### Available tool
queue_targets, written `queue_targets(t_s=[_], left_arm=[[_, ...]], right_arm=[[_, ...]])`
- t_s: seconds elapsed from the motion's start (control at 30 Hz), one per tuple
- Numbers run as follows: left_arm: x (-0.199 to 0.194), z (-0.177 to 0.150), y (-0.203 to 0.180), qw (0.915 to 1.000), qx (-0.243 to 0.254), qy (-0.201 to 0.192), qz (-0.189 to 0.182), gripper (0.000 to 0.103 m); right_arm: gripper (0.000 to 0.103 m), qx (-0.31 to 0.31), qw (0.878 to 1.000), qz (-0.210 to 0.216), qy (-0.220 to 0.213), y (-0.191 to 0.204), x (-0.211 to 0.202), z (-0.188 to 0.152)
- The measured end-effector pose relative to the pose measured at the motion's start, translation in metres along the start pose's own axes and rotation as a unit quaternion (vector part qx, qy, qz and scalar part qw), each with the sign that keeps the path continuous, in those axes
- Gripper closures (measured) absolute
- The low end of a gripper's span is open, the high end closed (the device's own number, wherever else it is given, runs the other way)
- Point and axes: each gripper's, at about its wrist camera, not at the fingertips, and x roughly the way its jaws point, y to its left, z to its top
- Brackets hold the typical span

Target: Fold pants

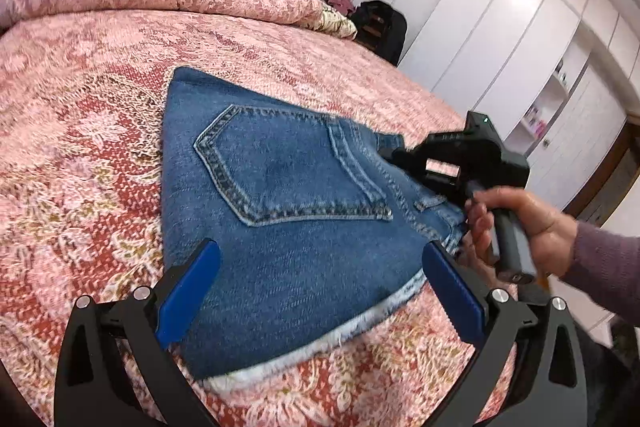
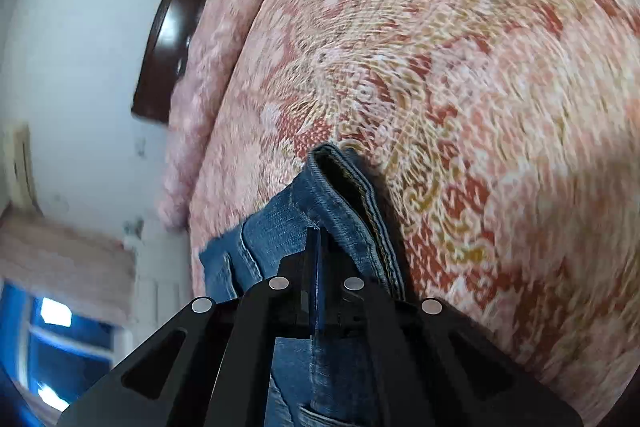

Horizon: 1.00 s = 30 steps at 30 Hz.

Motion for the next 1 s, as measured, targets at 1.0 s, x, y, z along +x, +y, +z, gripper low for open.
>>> queue_targets(t_s=[1.0], left_arm=[[0.000, -0.010, -0.031, 0.9908, 0.037, 0.043, 0.123, 0.002]], right_arm=[[0.102, -0.276, 0.936, -0.215, -0.031, 0.081, -0.089, -0.110]])
